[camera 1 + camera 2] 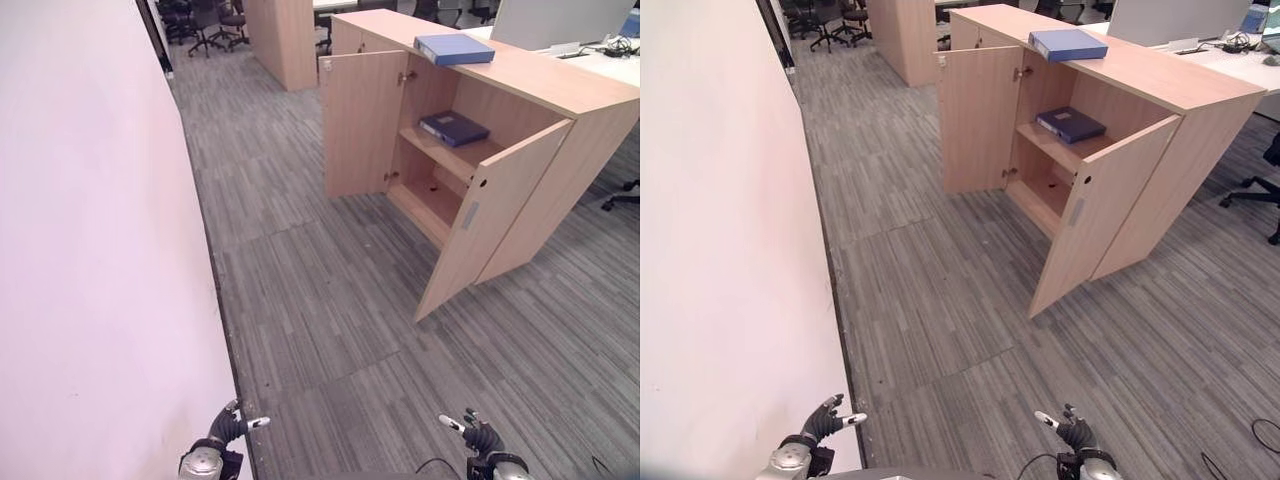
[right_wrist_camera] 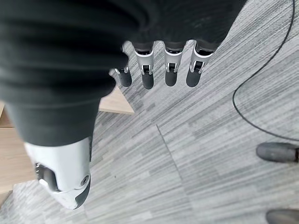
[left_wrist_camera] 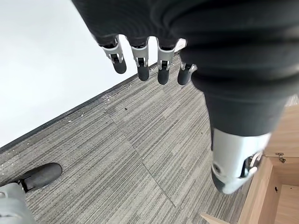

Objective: Put the empty folder in the office cabinet

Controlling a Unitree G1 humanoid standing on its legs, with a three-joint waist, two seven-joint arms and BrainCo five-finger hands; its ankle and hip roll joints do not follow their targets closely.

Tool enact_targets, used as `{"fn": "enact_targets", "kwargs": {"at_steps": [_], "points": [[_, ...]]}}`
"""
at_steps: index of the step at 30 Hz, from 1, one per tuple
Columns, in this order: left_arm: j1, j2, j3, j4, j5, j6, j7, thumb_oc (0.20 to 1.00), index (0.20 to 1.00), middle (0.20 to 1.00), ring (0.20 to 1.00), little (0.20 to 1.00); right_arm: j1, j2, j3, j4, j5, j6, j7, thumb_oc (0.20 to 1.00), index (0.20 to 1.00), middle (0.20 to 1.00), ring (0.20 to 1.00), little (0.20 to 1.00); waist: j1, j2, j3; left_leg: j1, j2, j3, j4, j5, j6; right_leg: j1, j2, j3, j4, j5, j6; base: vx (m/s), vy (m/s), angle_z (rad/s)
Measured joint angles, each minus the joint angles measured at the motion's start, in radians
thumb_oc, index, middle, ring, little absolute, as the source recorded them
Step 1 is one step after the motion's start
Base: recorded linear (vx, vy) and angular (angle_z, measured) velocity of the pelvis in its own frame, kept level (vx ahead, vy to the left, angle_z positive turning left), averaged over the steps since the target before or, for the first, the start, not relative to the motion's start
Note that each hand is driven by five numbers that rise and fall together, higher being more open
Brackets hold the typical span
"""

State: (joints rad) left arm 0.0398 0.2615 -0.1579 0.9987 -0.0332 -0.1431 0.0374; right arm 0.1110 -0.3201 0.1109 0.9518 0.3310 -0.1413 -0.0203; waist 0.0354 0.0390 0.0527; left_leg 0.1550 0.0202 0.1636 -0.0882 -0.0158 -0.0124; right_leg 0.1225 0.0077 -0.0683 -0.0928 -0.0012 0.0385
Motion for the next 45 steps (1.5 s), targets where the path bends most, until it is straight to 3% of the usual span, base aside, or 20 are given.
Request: {"fn": "enact_targets", "kwargs": {"at_steps": [10,21,22,23,24,25,26,29,31,32,34,37,39,40,41,42,45], "points": [[-0.001,0.025,0.0,0.0,0.0,0.0,0.006,1.0,1.0,1.0,1.0,1.0,0.0,-0.011,0.001,0.001,0.0,0.0,0.0,1.0,1.0,1.0,1.0,1.0,0.001,0.001,-0.019,0.0,0.0,0.0,0.0,0.0,0.0,0.0,0.0,0.0,0.0,0.0,0.0,0.0,0.0,0.0],[-0.003,0.024,0.0,-0.001,-0.003,-0.008,0.007,1.0,1.0,1.0,1.0,1.0,0.0,-0.031,0.001,-0.001,0.0,0.0,0.001,1.0,1.0,1.0,1.0,1.0,-0.013,0.027,0.001,-0.008,0.005,-0.004,0.0,0.006,-0.01,-0.007,0.005,-0.002,0.0,-0.001,-0.002,-0.02,-0.086,0.01],[-0.016,0.026,0.0,0.0,-0.012,-0.008,0.012,1.0,1.0,1.0,1.0,1.0,-0.012,-0.028,0.006,-0.001,0.0,0.0,0.0,1.0,1.0,1.0,1.0,1.0,-0.015,0.023,0.015,-0.054,0.007,-0.002,0.057,0.007,-0.021,-0.043,0.01,-0.006,0.043,-0.013,-0.013,-0.16,-0.171,0.0],[-0.049,0.035,0.001,-0.001,-0.03,-0.011,0.014,1.0,1.0,1.0,1.0,1.0,-0.044,-0.025,0.017,-0.002,0.0,-0.001,0.003,1.0,1.0,1.0,1.0,1.0,-0.004,-0.007,0.054,-0.148,0.002,0.001,0.191,0.008,-0.041,-0.119,-0.012,-0.008,0.135,-0.041,-0.032,-0.01,-0.089,-0.04],[-0.109,0.048,0.001,0.001,-0.042,-0.015,0.018,1.0,1.0,1.0,1.0,1.0,-0.075,-0.023,0.017,-0.002,0.0,0.0,0.003,1.0,1.0,1.0,1.0,1.0,0.007,-0.058,0.117,-0.262,0.0,-0.008,0.401,0.016,-0.068,-0.159,-0.046,0.005,0.198,-0.064,-0.067,0.1,-0.022,-0.11],[-0.112,0.048,0.0,0.002,-0.046,-0.014,0.018,1.0,1.0,1.0,1.0,1.0,-0.097,-0.028,0.016,-0.003,0.001,-0.001,0.0,1.0,1.0,1.0,1.0,1.0,0.007,-0.072,0.138,-0.325,0.012,-0.016,0.512,0.023,-0.09,-0.151,-0.049,0.012,0.214,-0.069,-0.083,0.17,0.027,-0.08],[-0.114,0.047,-0.002,0.003,-0.051,-0.013,0.017,1.0,1.0,1.0,1.0,1.0,-0.1,-0.03,0.012,0.001,0.002,-0.001,-0.002,1.0,1.0,1.0,1.0,1.0,0.004,-0.076,0.14,-0.351,0.024,-0.03,0.535,0.02,-0.09,-0.151,-0.046,0.007,0.216,-0.075,-0.093,0.27,0.094,-0.03],[-0.12,0.044,-0.008,0.003,-0.078,-0.017,0.019,1.0,1.0,1.0,1.0,1.0,-0.102,-0.042,0.008,0.008,0.002,0.0,-0.003,1.0,1.0,1.0,1.0,1.0,0.004,-0.055,0.135,-0.308,0.07,-0.069,0.244,0.037,-0.104,-0.124,-0.038,-0.01,0.17,-0.072,-0.089,0.24,0.114,0.0],[-0.129,0.03,-0.011,0.005,-0.079,-0.019,0.021,1.0,1.0,1.0,1.0,1.0,-0.111,-0.056,0.008,0.039,0.002,0.004,-0.005,1.0,1.0,1.0,1.0,1.0,0.015,-0.028,0.125,-0.311,0.1,-0.082,0.073,0.073,-0.14,-0.113,-0.027,0.0,0.138,-0.061,-0.096,0.3,0.123,0.2],[-0.148,0.017,-0.012,0.027,-0.079,-0.021,0.022,1.0,1.0,1.0,1.0,1.0,-0.117,-0.06,0.001,0.046,0.002,0.004,-0.014,1.0,1.0,1.0,1.0,1.0,0.027,-0.006,0.122,-0.336,0.112,-0.093,-0.016,0.105,-0.185,-0.097,-0.029,0.007,0.104,-0.05,-0.099,0.3,0.115,0.15],[-0.148,0.004,-0.019,0.03,-0.08,-0.018,0.024,1.0,1.0,1.0,1.0,1.0,-0.141,-0.068,0.0,0.077,0.002,0.003,-0.02,1.0,1.0,1.0,1.0,1.0,0.071,0.006,0.129,-0.367,0.135,-0.085,-0.007,0.115,-0.191,-0.068,-0.033,0.05,0.083,-0.049,-0.098,0.32,0.152,-0.2],[-0.116,0.015,-0.016,0.032,-0.086,-0.016,0.036,1.0,1.0,1.0,1.0,1.0,-0.164,-0.063,0.005,0.079,0.001,0.002,-0.02,1.0,1.0,1.0,1.0,1.0,0.102,0.03,0.113,-0.352,0.166,-0.054,-0.014,0.119,-0.188,0.002,-0.039,0.103,0.028,-0.068,-0.063,0.24,0.166,-0.48],[-0.092,0.018,-0.006,0.026,-0.091,-0.015,0.04,1.0,1.0,1.0,1.0,1.0,-0.164,-0.061,0.011,0.075,0.001,-0.001,-0.019,1.0,1.0,1.0,1.0,1.0,0.123,0.033,0.101,-0.302,0.178,-0.021,-0.006,0.104,-0.167,0.022,-0.057,0.137,0.028,-0.08,-0.033,0.32,0.316,-0.95],[-0.083,0.018,0.003,0.037,-0.097,-0.015,0.041,1.0,1.0,1.0,1.0,1.0,-0.157,-0.056,0.016,0.082,-0.001,0.002,-0.021,1.0,1.0,1.0,1.0,1.0,0.113,0.023,0.068,-0.265,0.162,0.044,-0.015,0.179,-0.146,0.055,-0.107,0.165,0.005,-0.1,0.001,0.34,0.363,-1.05],[-0.074,0.021,0.015,0.027,-0.098,-0.015,0.044,1.0,1.0,1.0,1.0,1.0,-0.151,-0.048,0.029,0.084,-0.001,0.004,-0.02,1.0,1.0,1.0,1.0,1.0,0.117,0.003,0.059,-0.246,0.144,0.098,-0.015,0.212,-0.109,0.052,-0.138,0.164,0.019,-0.101,0.025,0.24,0.264,-0.89],[-0.072,0.029,0.027,0.02,-0.098,-0.015,0.046,1.0,1.0,1.0,1.0,1.0,-0.137,-0.03,0.045,0.077,-0.004,0.006,-0.018,1.0,1.0,1.0,1.0,1.0,0.114,-0.036,0.045,-0.237,0.112,0.131,-0.015,0.2,-0.06,0.049,-0.176,0.157,0.023,-0.073,0.073,0.16,0.178,-0.64],[-0.116,0.057,0.028,0.01,-0.098,-0.02,0.042,1.0,1.0,1.0,1.0,1.0,-0.094,0.042,0.042,0.07,-0.007,0.021,-0.009,1.0,1.0,1.0,1.0,1.0,0.111,-0.095,0.006,-0.212,0.065,0.157,-0.005,0.158,0.003,0.035,-0.233,0.095,0.062,-0.004,0.153,0.21,0.291,-0.22]]}}
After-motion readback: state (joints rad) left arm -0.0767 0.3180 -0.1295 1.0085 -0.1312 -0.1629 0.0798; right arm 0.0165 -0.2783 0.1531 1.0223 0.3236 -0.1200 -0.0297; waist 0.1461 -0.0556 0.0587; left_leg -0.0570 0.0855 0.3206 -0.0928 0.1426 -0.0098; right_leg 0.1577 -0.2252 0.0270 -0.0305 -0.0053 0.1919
